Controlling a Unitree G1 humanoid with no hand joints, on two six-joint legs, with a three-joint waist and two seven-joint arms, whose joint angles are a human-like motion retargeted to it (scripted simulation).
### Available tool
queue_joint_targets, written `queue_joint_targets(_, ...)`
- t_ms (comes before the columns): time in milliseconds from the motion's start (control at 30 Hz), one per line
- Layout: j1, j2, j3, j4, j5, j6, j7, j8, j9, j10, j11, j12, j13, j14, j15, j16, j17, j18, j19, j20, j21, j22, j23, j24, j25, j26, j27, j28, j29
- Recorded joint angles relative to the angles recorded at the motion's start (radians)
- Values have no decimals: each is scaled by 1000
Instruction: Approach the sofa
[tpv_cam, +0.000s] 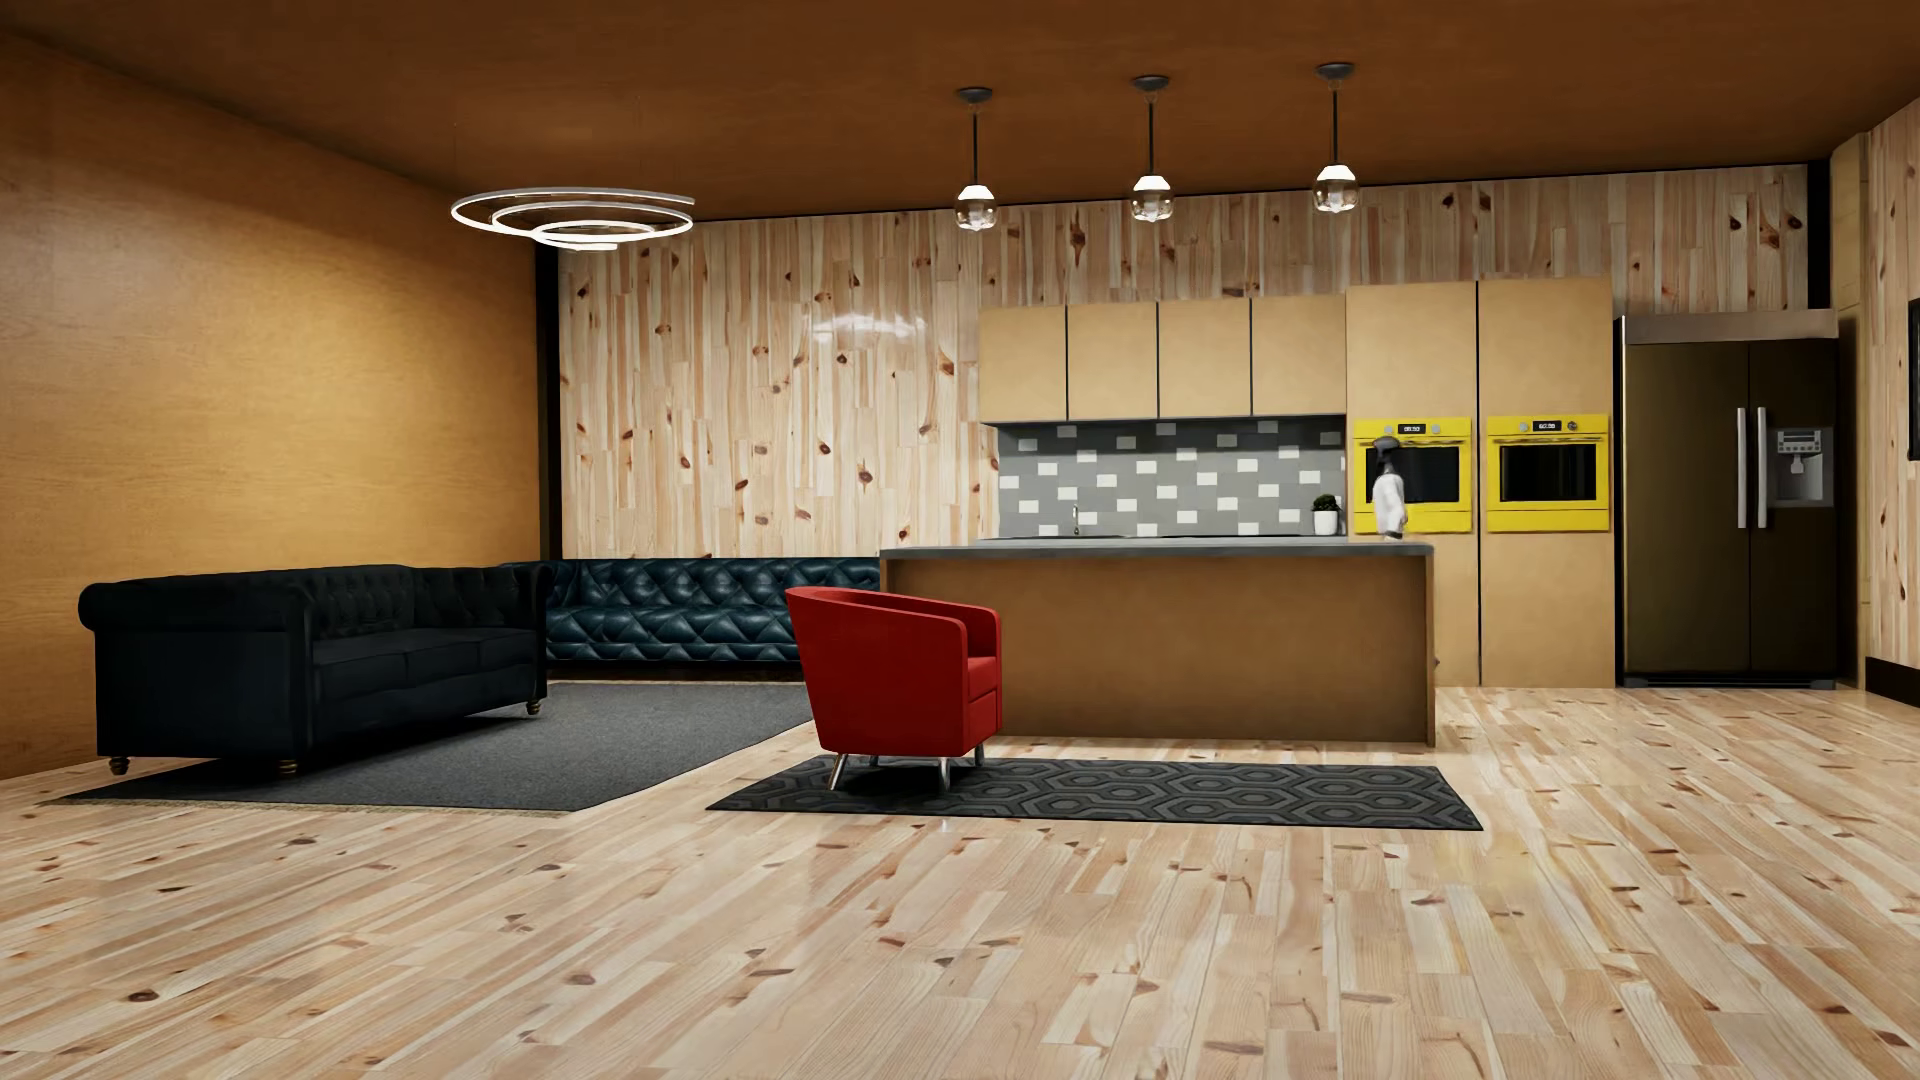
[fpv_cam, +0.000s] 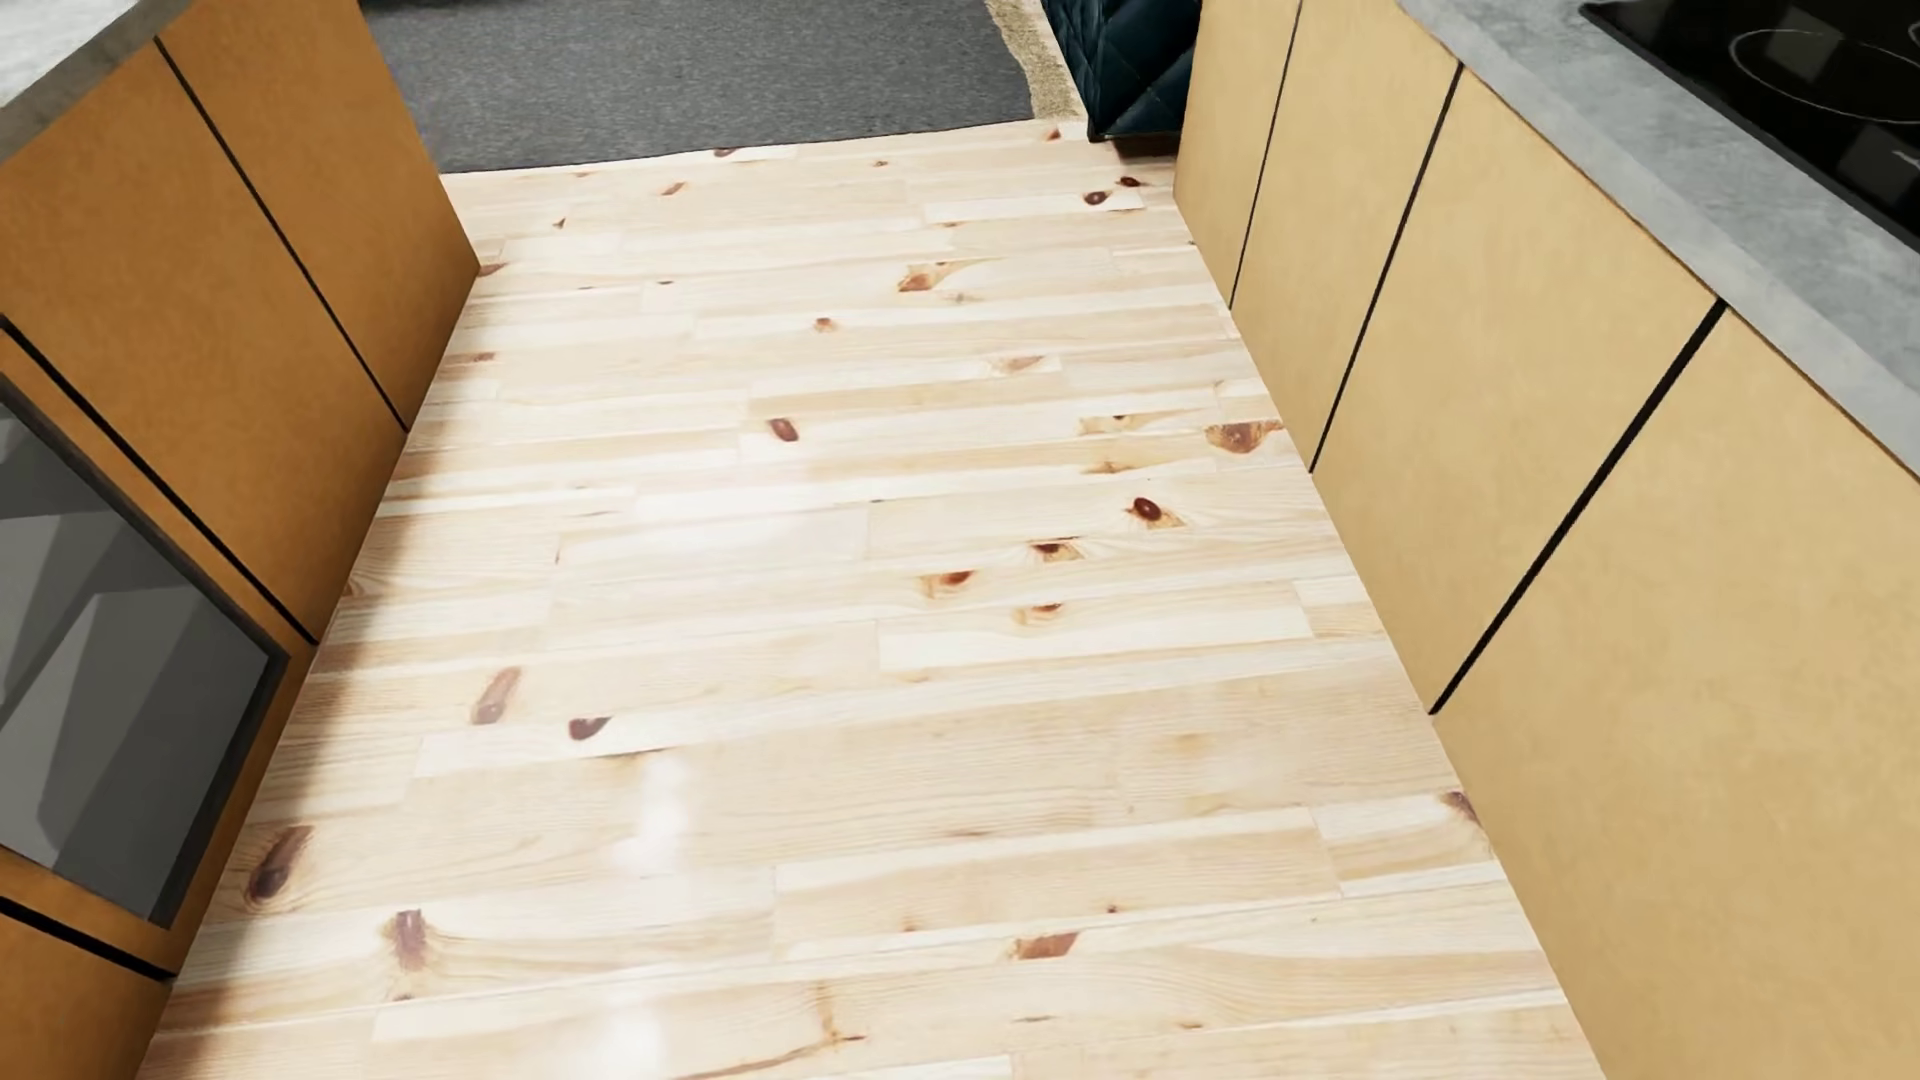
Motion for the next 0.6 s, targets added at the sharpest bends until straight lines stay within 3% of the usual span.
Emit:
queue_joint_targets(67,-114,216,113,-16,-42,-42,0,0,16,-227,-108,26,-23,-10,-152,10,-35,0,0,5,-7,11,-116,0,0,0,0,0,0)
queue_joint_targets(133,-208,369,185,7,-68,-53,0,0,10,-550,-170,47,-69,41,-310,14,-59,0,0,21,-44,8,-186,0,0,0,0,0,0)
queue_joint_targets(167,-240,425,203,17,-74,-50,0,0,-4,-717,-183,54,-92,83,-365,10,-67,0,0,25,-66,15,-212,0,0,0,0,0,0)
queue_joint_targets(200,-268,468,218,30,-83,-49,0,0,-19,-932,-184,58,-114,208,-390,10,-74,0,0,18,-77,26,-231,0,0,0,0,0,0)
queue_joint_targets(233,-289,513,240,47,-103,-50,0,0,-25,-999,-174,63,-129,265,-380,10,-73,0,0,16,-89,39,-233,0,0,0,0,0,0)
queue_joint_targets(267,-312,555,265,49,-140,-58,0,0,-22,-770,-147,69,-127,105,-333,7,-67,0,0,16,-119,53,-241,0,0,0,0,0,0)
queue_joint_targets(300,-338,575,278,38,-176,-67,0,0,-32,-660,-86,74,-107,71,-238,1,-56,0,0,8,-139,78,-239,0,0,0,0,0,0)
queue_joint_targets(333,-354,557,277,10,-209,-85,0,0,-48,-553,26,78,-83,108,-76,-3,-33,0,0,0,-138,114,-199,0,0,0,0,0,0)
queue_joint_targets(367,-332,506,261,-34,-231,-102,0,0,-47,-471,198,74,-63,93,110,-6,-9,0,0,-2,-143,147,-142,0,0,0,0,0,0)
queue_joint_targets(400,-270,413,240,-85,-242,-109,0,0,-32,-446,424,68,-43,42,220,-11,-2,0,0,14,-141,147,-106,0,0,0,0,0,0)
queue_joint_targets(433,-182,300,208,-138,-243,-114,0,0,-14,-471,637,67,-34,1,208,-15,2,0,0,30,-107,121,-77,0,0,0,0,0,0)
queue_joint_targets(500,15,89,92,-151,-173,-74,0,0,4,-572,784,46,-8,-22,84,-13,23,0,0,30,-81,54,-42,0,0,0,0,0,0)
queue_joint_targets(600,290,-157,-62,-133,-116,-27,0,0,5,-748,357,19,61,-41,217,6,25,0,0,61,-27,-91,-3,0,0,0,0,0,0)
